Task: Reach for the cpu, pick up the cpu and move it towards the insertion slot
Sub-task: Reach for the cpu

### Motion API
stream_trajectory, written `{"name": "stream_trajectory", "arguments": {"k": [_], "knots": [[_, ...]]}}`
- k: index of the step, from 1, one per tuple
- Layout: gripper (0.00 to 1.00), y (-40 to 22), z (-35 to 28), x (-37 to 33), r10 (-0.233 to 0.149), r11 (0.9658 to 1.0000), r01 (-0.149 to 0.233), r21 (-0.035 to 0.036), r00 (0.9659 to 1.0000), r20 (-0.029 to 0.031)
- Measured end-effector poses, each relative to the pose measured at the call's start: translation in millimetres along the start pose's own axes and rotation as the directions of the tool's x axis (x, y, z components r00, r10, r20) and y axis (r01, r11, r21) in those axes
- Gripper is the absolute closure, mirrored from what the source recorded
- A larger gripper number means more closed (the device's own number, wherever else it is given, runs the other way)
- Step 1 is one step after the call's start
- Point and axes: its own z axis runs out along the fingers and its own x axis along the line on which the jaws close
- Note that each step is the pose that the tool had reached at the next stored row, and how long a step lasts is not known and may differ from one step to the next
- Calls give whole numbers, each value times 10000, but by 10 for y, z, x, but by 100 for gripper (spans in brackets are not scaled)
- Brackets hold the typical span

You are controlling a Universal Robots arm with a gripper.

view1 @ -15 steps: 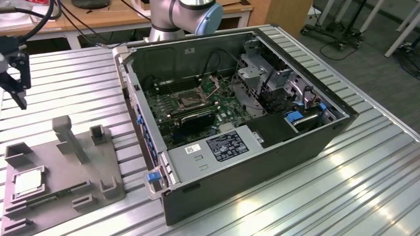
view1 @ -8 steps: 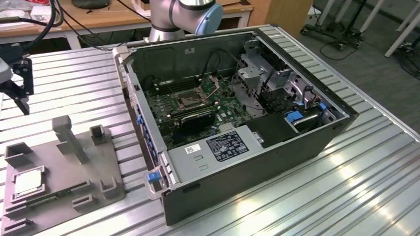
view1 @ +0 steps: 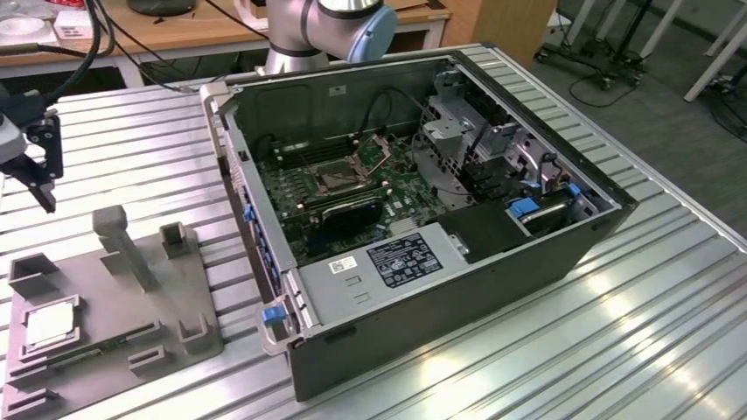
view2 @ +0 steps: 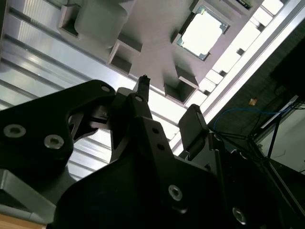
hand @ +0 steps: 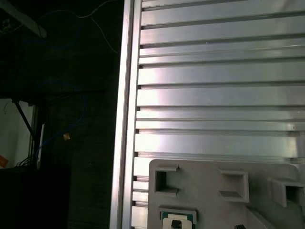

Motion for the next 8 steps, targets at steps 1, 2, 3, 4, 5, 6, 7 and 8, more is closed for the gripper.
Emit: {"name": "stream_trajectory", "arguments": {"k": [1, 2, 3, 4, 5, 6, 7, 8], "knots": [[47, -14, 15, 5, 0, 10000, 0, 1, 10000, 0], [47, -30, 30, 12, 0, 10000, 0, -1, 10000, 1], [47, -51, 45, 22, 0, 10000, 0, -7, 10000, 1], [47, -78, 59, 35, 0, 10000, 0, -16, 10000, 2], [47, -106, 74, 54, 0, 10000, 0, -24, 10000, 3], [47, -124, 84, 76, 0, 10000, 0, -29, 10000, 3], [47, -134, 95, 103, 2, 10000, -2, -30, 10000, 4], [47, -145, 108, 127, 1, 10000, -1, -31, 10000, 9]]}}
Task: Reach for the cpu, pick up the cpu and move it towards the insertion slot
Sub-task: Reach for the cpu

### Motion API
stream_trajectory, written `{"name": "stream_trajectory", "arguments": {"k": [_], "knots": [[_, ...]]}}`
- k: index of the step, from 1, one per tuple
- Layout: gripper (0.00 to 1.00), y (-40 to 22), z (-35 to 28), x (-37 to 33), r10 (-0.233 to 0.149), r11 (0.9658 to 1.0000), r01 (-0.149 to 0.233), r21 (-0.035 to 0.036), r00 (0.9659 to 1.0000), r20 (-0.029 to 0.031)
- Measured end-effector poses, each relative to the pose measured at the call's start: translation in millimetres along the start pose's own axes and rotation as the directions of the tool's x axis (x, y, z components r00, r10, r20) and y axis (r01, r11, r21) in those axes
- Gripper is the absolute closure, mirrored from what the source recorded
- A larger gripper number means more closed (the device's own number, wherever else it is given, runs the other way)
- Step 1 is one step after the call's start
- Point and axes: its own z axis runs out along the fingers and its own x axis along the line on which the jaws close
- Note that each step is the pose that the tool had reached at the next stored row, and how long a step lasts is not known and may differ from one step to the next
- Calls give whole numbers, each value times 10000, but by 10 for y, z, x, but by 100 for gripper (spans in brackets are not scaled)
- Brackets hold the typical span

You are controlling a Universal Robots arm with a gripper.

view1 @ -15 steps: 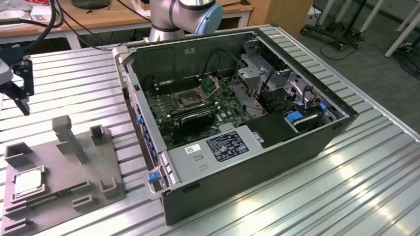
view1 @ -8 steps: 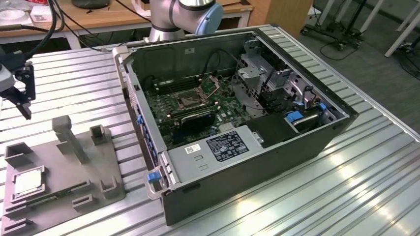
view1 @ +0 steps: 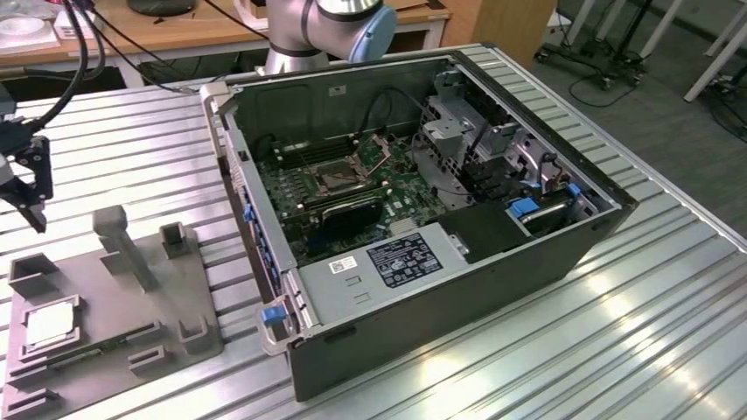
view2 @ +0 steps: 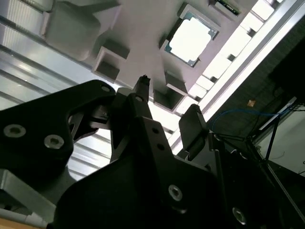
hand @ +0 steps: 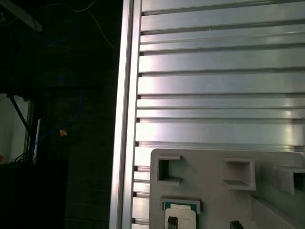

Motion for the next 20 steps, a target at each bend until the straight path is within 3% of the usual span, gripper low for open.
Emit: {"name": "stream_trajectory", "arguments": {"k": [9, 15, 20], "knots": [[47, -88, 137, 188, -28, 10000, 28, 1, 10000, 5], [47, -138, 226, 233, -244, 9997, 244, -4, 9997, -8], [47, -140, 232, 238, -458, 9990, 458, -5, 9990, -17]]}}
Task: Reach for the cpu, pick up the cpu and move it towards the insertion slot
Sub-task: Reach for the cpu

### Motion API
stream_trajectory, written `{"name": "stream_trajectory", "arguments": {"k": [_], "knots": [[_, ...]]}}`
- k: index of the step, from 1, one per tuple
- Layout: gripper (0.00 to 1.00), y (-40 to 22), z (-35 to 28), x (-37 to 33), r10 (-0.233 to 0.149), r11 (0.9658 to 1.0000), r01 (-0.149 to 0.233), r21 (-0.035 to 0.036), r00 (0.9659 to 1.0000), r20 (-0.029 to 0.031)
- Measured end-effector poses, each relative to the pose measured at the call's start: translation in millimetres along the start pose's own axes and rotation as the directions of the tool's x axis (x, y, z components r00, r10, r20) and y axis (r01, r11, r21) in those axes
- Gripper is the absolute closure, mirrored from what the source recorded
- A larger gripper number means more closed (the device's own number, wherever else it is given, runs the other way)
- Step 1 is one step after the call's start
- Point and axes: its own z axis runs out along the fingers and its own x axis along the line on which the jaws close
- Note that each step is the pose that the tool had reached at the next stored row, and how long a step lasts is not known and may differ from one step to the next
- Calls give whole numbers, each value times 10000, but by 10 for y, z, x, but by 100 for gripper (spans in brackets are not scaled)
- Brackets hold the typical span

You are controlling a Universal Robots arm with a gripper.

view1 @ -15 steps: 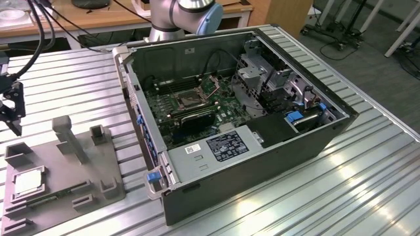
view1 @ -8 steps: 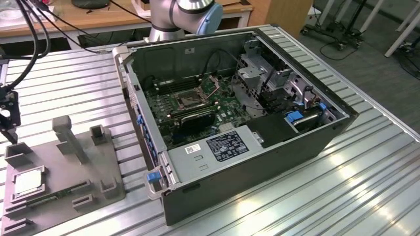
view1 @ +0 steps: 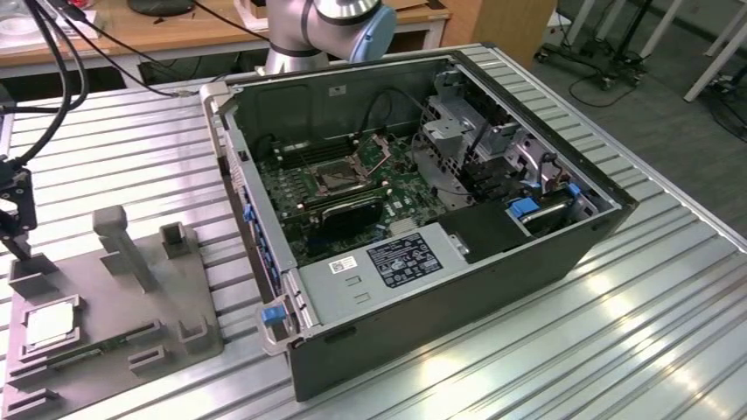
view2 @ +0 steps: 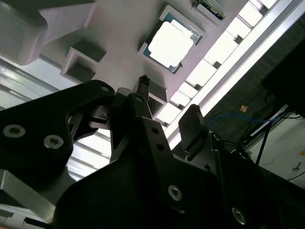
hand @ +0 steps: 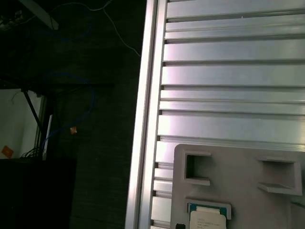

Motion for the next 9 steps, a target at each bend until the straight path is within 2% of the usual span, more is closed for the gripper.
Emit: {"name": "stream_trajectory", "arguments": {"k": [4, 5, 6, 8, 9], "knots": [[46, 0, 1, 0, -20, 10000, 20, -1, 10000, -1], [41, -1, 2, 1, -20, 10000, 20, -1, 10000, 0], [41, -5, 5, 2, -21, 10000, 21, -3, 10000, 0], [29, -24, 33, 3, -22, 10000, 22, -16, 10000, 1], [29, -39, 49, 5, -21, 10000, 21, -22, 10000, 0]]}}
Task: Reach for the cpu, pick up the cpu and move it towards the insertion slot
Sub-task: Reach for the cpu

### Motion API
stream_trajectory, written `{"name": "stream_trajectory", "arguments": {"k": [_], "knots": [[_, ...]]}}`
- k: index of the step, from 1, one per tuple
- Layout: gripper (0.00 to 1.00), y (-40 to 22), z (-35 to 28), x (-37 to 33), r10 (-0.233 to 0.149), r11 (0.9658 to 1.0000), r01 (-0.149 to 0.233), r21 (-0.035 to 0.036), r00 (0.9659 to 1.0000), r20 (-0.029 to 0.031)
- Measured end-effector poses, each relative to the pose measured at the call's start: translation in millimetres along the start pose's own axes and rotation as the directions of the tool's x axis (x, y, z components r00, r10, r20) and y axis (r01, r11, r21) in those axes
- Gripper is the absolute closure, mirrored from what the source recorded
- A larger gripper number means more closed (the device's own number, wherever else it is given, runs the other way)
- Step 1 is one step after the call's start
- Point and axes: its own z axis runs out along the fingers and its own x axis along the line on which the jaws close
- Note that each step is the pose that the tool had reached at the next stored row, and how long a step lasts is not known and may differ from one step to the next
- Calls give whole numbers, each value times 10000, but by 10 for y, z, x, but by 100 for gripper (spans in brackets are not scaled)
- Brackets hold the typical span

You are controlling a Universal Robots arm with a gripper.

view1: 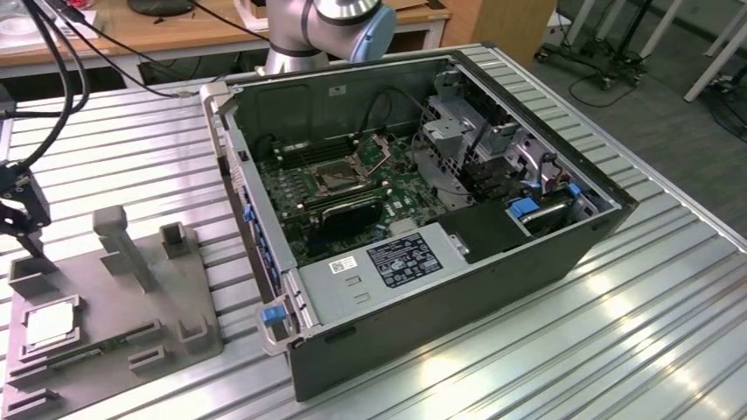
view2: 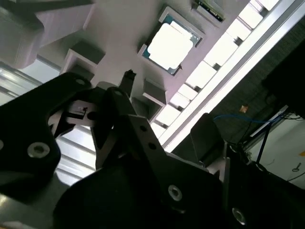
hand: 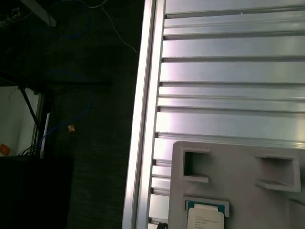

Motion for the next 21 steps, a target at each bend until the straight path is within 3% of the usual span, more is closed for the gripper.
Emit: {"name": "stream_trajectory", "arguments": {"k": [1, 6, 11, 21], "knots": [[22, -17, 17, 1, 2, 10000, -2, -7, 10000, 1], [22, -86, 106, 5, 232, 9997, -232, -21, 9997, 13], [22, -109, 194, 8, 308, 9995, -308, -60, 9995, 18], [22, -124, 360, 8, 312, 9992, -311, -247, 9995, 24]]}}
